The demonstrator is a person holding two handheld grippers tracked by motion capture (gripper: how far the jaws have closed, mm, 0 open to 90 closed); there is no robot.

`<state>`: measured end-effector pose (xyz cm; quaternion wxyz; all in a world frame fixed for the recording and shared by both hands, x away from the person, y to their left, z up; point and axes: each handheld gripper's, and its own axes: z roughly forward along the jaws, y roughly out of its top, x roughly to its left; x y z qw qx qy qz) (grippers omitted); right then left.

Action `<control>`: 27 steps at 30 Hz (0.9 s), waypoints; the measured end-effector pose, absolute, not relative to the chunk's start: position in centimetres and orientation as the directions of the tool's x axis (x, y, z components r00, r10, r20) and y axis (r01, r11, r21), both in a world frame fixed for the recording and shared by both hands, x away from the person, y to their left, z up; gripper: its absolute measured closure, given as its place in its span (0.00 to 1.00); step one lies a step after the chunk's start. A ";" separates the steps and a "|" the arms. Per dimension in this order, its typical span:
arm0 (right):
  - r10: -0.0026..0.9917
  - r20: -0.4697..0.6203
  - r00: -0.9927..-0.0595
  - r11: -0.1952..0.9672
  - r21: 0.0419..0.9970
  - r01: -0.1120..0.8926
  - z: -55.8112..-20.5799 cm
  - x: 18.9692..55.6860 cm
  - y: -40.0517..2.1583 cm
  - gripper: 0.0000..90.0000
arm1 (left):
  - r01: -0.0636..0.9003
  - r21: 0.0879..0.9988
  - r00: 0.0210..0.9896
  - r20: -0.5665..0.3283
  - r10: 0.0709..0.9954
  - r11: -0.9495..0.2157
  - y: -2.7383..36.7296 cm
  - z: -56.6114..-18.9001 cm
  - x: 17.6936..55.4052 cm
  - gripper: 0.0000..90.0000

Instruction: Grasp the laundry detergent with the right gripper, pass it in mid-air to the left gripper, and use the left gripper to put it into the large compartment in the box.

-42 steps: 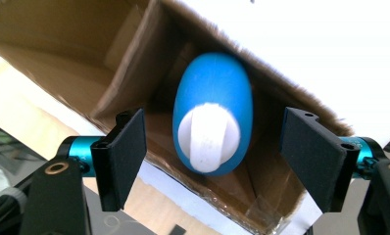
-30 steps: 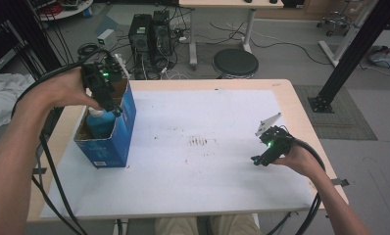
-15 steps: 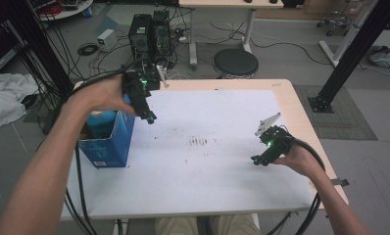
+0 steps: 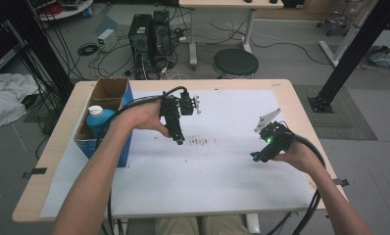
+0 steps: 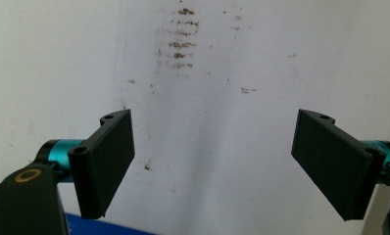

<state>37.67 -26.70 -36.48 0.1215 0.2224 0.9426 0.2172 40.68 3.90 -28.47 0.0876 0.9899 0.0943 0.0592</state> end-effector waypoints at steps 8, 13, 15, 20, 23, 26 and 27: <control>0.471 -0.149 -0.870 0.812 0.460 0.360 -35.4 38.5 -26.6 0.14 | 0.193 0.202 0.972 0.091 0.215 -0.960 3.2 -30.6 40.7 0.18; 0.471 -0.151 -0.869 0.811 0.461 0.360 -34.9 38.7 -26.4 0.14 | 0.199 0.207 0.971 0.089 0.221 -0.958 3.7 -31.0 40.8 0.18; 0.467 -0.152 -0.871 0.816 0.453 0.359 -34.7 38.7 -26.3 0.14 | 0.214 0.209 0.967 0.095 0.238 -0.954 4.0 -31.3 40.9 0.18; 0.465 -0.159 -0.871 0.820 0.447 0.357 -34.3 38.7 -26.3 0.14 | 0.226 0.207 0.964 0.091 0.249 -0.952 4.2 -31.8 40.9 0.18; 0.470 -0.161 -0.868 0.817 0.450 0.359 -34.2 38.8 -26.5 0.14 | 0.224 0.205 0.965 0.093 0.247 -0.953 4.4 -32.0 40.9 0.18; 0.471 -0.164 -0.867 0.815 0.456 0.357 -34.1 38.7 -26.5 0.14 | 0.233 0.204 0.962 0.092 0.256 -0.951 4.5 -32.2 40.9 0.18; 0.473 -0.165 -0.866 0.813 0.460 0.356 -34.1 38.7 -26.5 0.14 | 0.235 0.203 0.962 0.093 0.257 -0.951 4.5 -32.3 40.9 0.18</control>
